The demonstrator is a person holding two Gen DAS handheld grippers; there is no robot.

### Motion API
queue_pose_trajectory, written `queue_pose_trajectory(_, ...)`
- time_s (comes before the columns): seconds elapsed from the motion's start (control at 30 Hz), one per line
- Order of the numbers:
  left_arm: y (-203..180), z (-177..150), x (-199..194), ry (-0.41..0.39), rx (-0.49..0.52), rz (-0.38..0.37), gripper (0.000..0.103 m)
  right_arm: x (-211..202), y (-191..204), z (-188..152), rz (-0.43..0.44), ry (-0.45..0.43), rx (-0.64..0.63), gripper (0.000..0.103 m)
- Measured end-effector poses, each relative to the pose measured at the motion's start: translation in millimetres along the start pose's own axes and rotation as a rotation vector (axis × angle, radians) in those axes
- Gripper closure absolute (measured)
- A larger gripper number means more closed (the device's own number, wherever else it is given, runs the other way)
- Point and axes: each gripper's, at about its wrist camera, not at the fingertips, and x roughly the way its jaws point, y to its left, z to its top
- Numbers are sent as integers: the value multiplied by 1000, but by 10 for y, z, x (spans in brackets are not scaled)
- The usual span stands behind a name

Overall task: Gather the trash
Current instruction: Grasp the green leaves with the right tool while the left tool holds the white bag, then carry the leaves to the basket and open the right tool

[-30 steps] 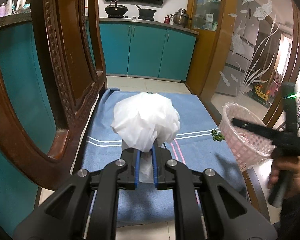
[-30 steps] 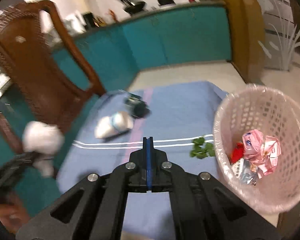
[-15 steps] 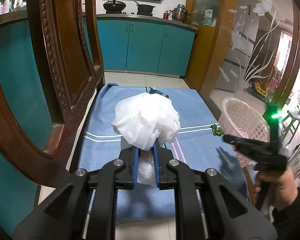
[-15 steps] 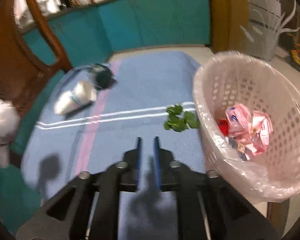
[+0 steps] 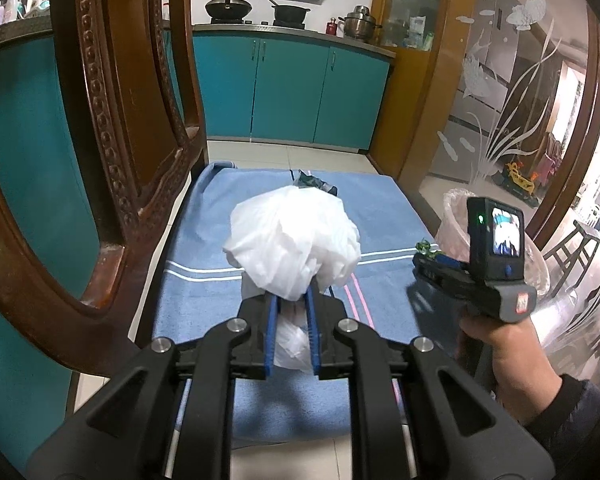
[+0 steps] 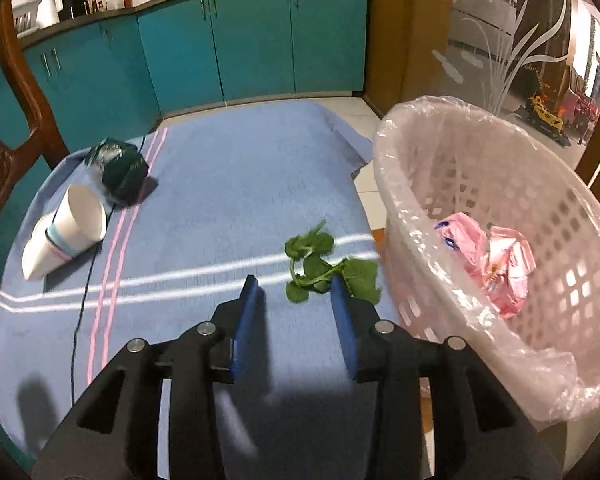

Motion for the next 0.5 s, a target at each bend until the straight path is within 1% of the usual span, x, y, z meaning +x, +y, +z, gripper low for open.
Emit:
queue_pose_trajectory(0.07,11,10,3,0,-2,0,89,21,-13,33,21,-5,8,75)
queue_pose_trajectory(0.1,20,16,5,0,-3,0,89,24,-39,39,50,-3,18,90)
queue_pose_trajectory(0.13,22,15,4,0,-4,0,89,25,-62,36,80,2,28,95)
queue_pose_trajectory(0.23,28,28,-3,-3,-5,-2,88,-18,-142,-1,150,9,54,96)
queue_pose_trajectory(0.3,25,36,-9,-5,-9,-4,88,-169,-197,-26,216,-11,61,96)
queue_pose_trajectory(0.33,23,37,-11,-7,-9,-5,88,-235,-207,-34,231,-20,58,96)
queue_pose_trajectory(0.43,23,36,-8,-8,-12,-9,88,-580,-199,-49,301,-46,48,96)
queue_pose_trajectory(0.5,17,32,-1,-8,-11,-10,88,-865,-157,-48,340,-81,14,96)
